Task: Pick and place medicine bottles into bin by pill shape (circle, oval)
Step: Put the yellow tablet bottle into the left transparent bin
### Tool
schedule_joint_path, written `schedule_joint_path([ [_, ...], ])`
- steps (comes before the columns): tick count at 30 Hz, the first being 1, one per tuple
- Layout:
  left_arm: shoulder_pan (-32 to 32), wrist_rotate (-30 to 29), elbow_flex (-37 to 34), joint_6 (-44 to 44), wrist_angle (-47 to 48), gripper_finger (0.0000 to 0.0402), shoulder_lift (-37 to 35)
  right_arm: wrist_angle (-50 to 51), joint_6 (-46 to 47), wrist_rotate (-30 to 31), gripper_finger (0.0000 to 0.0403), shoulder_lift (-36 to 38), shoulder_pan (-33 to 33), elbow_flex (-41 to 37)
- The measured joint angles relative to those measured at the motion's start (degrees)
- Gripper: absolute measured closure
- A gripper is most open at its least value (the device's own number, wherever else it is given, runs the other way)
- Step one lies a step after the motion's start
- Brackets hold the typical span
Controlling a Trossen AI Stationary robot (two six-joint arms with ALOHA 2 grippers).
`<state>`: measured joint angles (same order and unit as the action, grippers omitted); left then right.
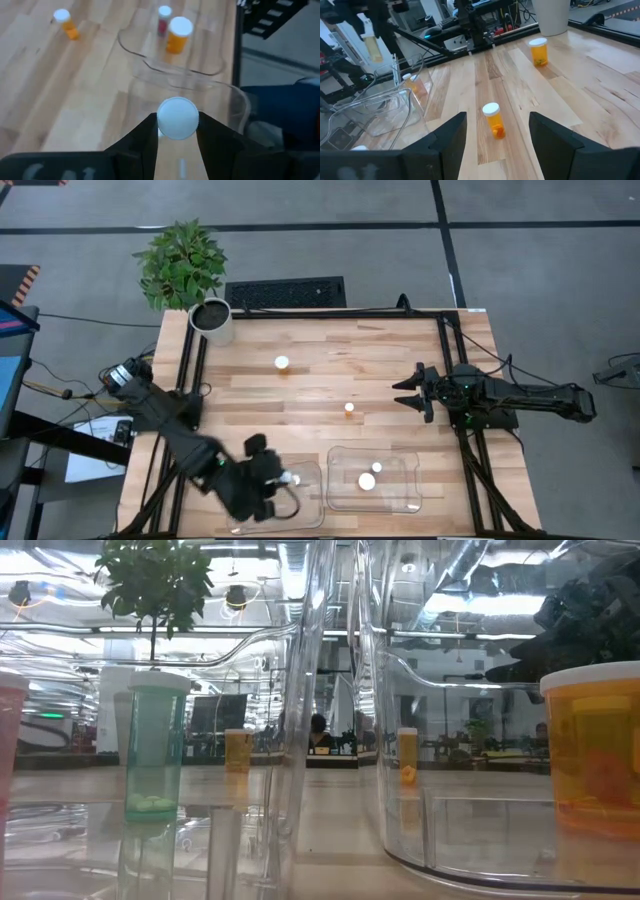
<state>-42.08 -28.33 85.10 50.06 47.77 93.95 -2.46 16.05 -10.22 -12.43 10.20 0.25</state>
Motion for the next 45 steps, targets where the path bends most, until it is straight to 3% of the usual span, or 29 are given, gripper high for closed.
schedule_joint_path([
  [5, -5.8, -5.3, 0.0, 8.1, 0.9, 0.0291, 0.6, 0.0, 0.0, 0.0, 0.0178, 0.0, 0.0, 0.0],
  [11, -8.1, -5.1, 0.0, 13.5, 2.2, 0.0291, 5.7, 0.0, 0.0, 0.0, 0.0178, 0.0, 0.0, 0.0],
  [21, -6.3, 2.5, 0.0, 16.4, 0.1, 0.0291, 14.6, 0.0, 0.0, 0.0, 0.0178, 0.0, 0.0, 0.0],
  [35, -4.5, 1.3, 0.0, 14.7, 0.9, 0.0291, 17.0, 0.0, 0.0, 0.0, 0.0178, 0.0, 0.0, 0.0],
  [45, -3.8, 4.1, 0.2, 15.0, 0.3, 0.0291, 21.1, 0.0, 0.0, 0.0, 0.0178, 0.0, 0.0, 0.0],
])
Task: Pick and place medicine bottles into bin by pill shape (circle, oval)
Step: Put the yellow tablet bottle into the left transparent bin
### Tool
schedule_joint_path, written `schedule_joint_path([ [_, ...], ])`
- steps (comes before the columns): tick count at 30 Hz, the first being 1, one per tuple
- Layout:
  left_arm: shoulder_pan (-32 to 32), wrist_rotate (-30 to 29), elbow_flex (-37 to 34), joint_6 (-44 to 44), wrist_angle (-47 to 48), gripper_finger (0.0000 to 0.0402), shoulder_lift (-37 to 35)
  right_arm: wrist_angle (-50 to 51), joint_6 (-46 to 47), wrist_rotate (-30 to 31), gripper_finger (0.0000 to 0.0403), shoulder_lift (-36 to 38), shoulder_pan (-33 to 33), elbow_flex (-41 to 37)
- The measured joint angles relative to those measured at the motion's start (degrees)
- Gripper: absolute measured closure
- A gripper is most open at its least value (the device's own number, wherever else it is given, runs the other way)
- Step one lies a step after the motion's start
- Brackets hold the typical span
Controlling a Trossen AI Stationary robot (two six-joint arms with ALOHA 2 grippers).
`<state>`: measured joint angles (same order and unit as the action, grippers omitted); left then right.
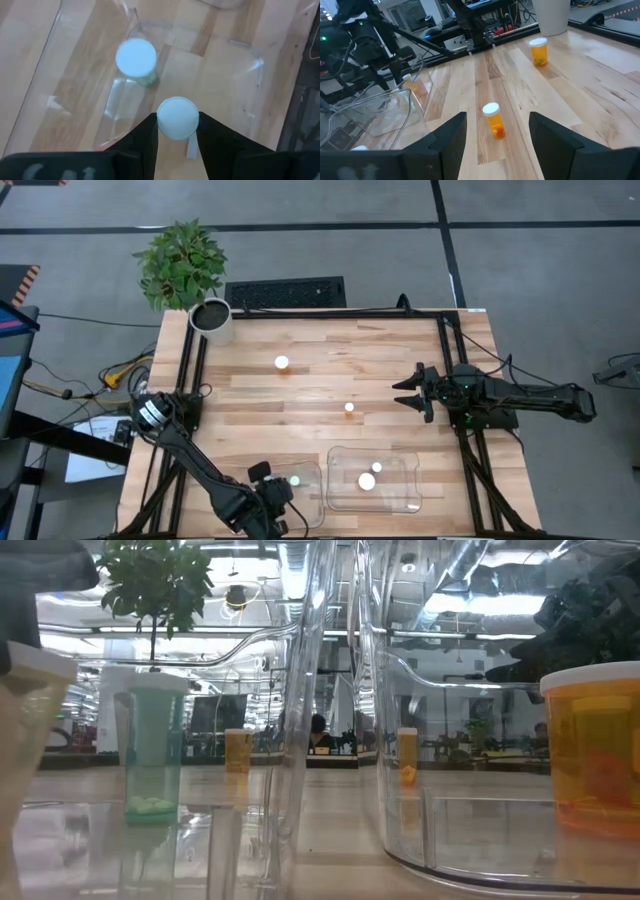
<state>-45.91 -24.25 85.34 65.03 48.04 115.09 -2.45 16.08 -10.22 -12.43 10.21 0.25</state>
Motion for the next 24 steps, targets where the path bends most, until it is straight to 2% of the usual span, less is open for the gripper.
schedule_joint_path([
  [12, 0.0, -0.2, 0.4, 0.0, 0.5, 0.0285, -0.2, 0.0, 0.0, 0.0, 0.0178, 0.0, 0.0, 0.0],
  [24, 0.1, 1.3, 0.2, 2.1, 1.4, 0.0192, 0.1, 0.0, 0.0, 0.0, 0.0178, 0.0, 0.0, 0.0],
])
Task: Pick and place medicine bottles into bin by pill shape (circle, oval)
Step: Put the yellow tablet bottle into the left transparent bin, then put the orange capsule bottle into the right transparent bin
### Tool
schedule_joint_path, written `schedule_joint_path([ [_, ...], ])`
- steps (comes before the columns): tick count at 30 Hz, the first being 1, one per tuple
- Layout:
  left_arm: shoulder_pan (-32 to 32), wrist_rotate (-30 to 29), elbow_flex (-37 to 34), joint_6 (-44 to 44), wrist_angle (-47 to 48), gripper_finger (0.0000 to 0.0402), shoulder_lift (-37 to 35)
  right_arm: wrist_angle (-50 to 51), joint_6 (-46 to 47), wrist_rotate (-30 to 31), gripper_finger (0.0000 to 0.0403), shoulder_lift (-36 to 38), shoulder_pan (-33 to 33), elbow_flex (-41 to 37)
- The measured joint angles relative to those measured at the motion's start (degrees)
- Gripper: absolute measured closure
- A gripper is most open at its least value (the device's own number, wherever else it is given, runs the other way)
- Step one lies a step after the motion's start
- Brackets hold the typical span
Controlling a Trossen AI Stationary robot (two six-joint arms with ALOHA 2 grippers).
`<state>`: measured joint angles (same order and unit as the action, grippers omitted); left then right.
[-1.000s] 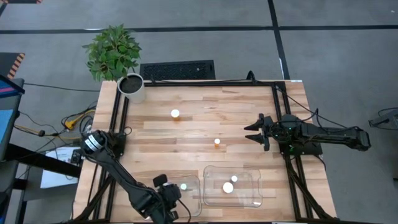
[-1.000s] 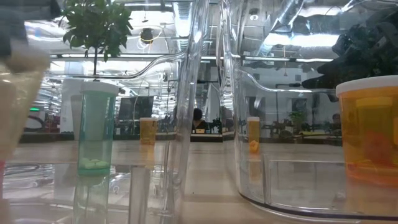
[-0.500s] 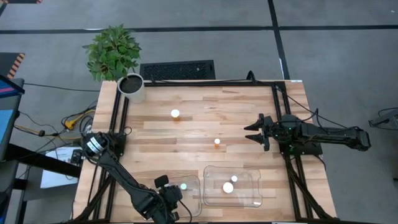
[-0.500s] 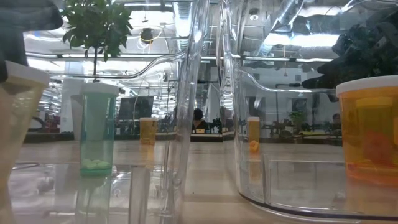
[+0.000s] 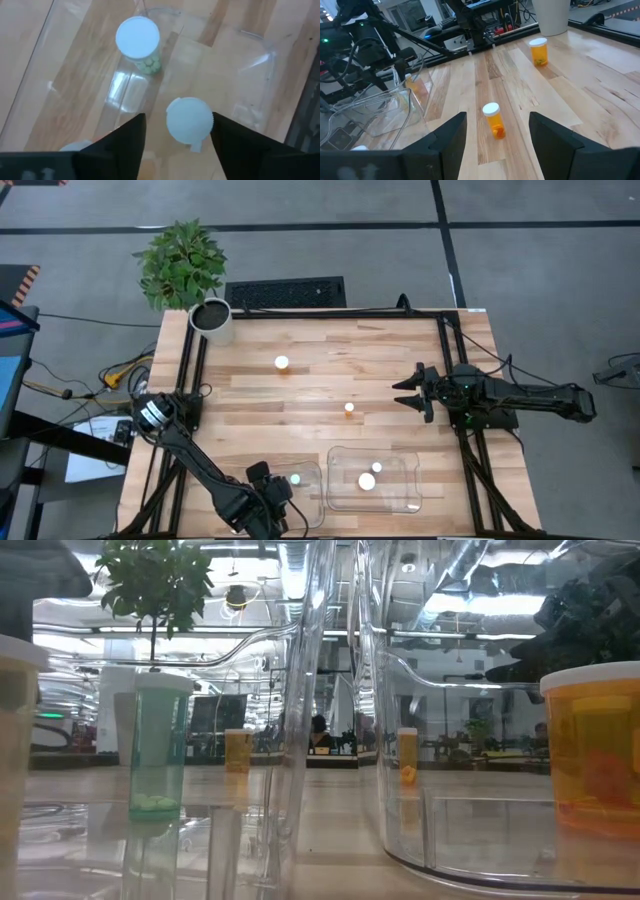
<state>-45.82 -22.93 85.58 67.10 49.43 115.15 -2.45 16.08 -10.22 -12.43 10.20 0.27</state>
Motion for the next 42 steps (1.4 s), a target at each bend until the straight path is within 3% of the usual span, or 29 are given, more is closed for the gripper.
schedule_joint_path([
  [11, 0.9, -0.3, 0.1, 0.4, 1.6, 0.0146, -2.2, 0.0, 0.0, 0.0, 0.0178, 0.0, 0.0, 0.0],
  [17, 2.7, -4.9, 0.2, -2.6, 3.8, 0.0143, -7.5, 0.0, 0.0, 0.0, 0.0178, 0.0, 0.0, 0.0],
  [23, 7.0, -16.2, 0.2, -16.4, 3.5, 0.0143, -13.3, 0.0, 0.0, 0.0, 0.0178, 0.0, 0.0, 0.0],
  [26, 12.0, -17.6, 0.2, -25.9, 0.6, 0.0143, -15.1, 0.0, 0.0, 0.0, 0.0178, 0.0, 0.0, 0.0],
  [29, 17.8, -15.4, 0.2, -37.7, -4.3, 0.0143, -15.4, 0.0, 0.0, 0.0, 0.0178, 0.0, 0.0, 0.0],
  [36, 31.7, -2.0, -0.4, -60.7, -19.7, 0.0143, -14.7, 0.0, 0.0, 0.0, 0.0178, 0.0, 0.0, 0.0],
  [42, 39.7, 4.6, -0.5, -69.9, -28.0, 0.0143, -13.1, 0.0, 0.0, 0.0, 0.0178, 0.0, 0.0, 0.0],
])
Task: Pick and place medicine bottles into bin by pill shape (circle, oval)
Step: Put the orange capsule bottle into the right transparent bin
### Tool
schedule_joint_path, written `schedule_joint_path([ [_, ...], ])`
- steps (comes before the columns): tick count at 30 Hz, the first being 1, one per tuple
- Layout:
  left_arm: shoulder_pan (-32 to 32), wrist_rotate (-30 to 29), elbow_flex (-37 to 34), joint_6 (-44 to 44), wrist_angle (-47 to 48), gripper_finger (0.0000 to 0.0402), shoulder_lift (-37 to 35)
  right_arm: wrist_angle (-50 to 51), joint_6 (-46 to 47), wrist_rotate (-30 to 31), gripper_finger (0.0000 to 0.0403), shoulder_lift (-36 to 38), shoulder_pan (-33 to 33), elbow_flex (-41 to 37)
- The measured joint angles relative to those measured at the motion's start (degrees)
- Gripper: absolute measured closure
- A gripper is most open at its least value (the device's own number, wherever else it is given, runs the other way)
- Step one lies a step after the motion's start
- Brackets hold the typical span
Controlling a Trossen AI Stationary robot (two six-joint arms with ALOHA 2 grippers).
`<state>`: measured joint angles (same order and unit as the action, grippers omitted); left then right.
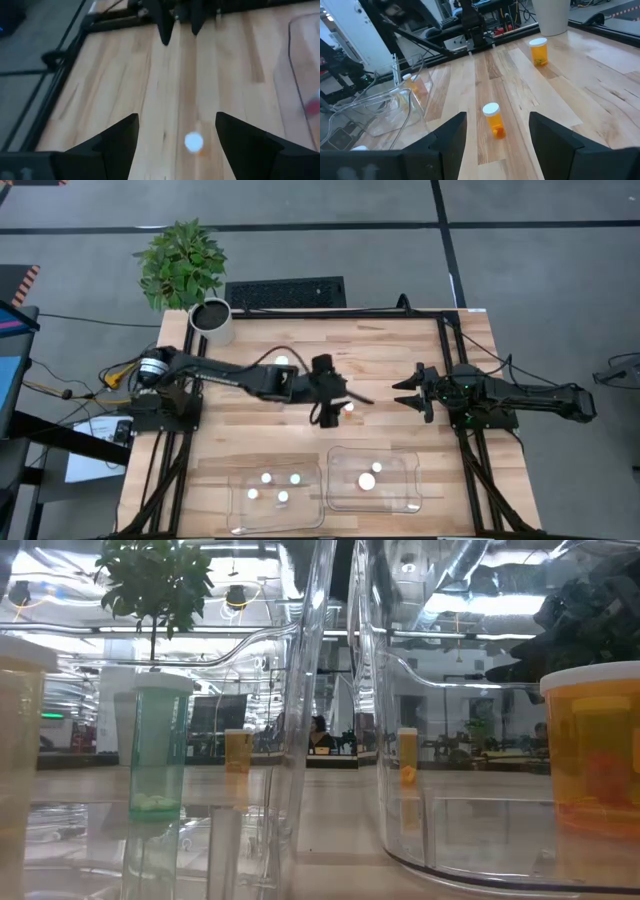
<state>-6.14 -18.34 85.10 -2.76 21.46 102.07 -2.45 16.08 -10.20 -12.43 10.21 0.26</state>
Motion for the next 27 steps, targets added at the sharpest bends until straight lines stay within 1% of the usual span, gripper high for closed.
schedule_joint_path([
  [2, 1.7, 3.3, 0.2, -1.0, -3.9, 0.0143, 2.1, 0.0, 0.0, 0.0, 0.0178, 0.0, 0.0, 0.0],
  [4, 2.8, 5.2, 0.0, -1.5, -2.9, 0.0143, 4.2, 0.0, 0.0, 0.0, 0.0178, 0.0, 0.0, 0.0],
  [5, 3.2, 6.0, 0.1, -2.0, -4.4, 0.0143, 5.7, 0.0, 0.0, 0.0, 0.0178, -0.3, 0.0, 0.0],
  [8, 3.9, 7.0, 0.0, -2.7, -5.2, 0.0143, 9.6, 0.0, 0.0, 0.0, 0.0178, -0.6, 0.0, 0.0],
  [10, 4.2, 7.9, 0.1, -2.8, -8.5, 0.0143, 12.1, 0.0, 0.0, 0.0, 0.0178, -1.1, 0.0, 0.0],
  [13, 4.5, 8.3, 0.1, -2.9, -10.8, 0.0143, 15.1, 0.1, 0.0, 0.0, 0.0178, -1.4, 0.0, 0.0],
  [15, 4.7, 8.7, -0.1, -2.9, -9.5, 0.0143, 15.8, 0.1, 0.0, 0.0, 0.0178, -1.5, 0.0, 0.0],
  [17, 4.7, 9.5, 0.3, -2.6, -11.9, 0.0143, 16.8, 0.1, 0.0, 0.0, 0.0178, -1.8, -0.1, 0.0],
  [19, 4.7, 9.8, 0.1, -2.4, -9.9, 0.0143, 16.8, 0.0, 0.0, 0.0, 0.0178, -1.9, -0.1, 0.0],
  [23, 4.5, 11.5, 0.1, -2.1, -9.1, 0.0143, 16.8, 0.0, 0.0, 0.0, 0.0178, -2.3, -0.1, 0.0],
  [27, 4.3, 11.7, 0.1, -2.1, -6.9, 0.0143, 16.8, 0.0, 0.0, 0.0, 0.0178, -2.2, -0.1, 0.0],
])
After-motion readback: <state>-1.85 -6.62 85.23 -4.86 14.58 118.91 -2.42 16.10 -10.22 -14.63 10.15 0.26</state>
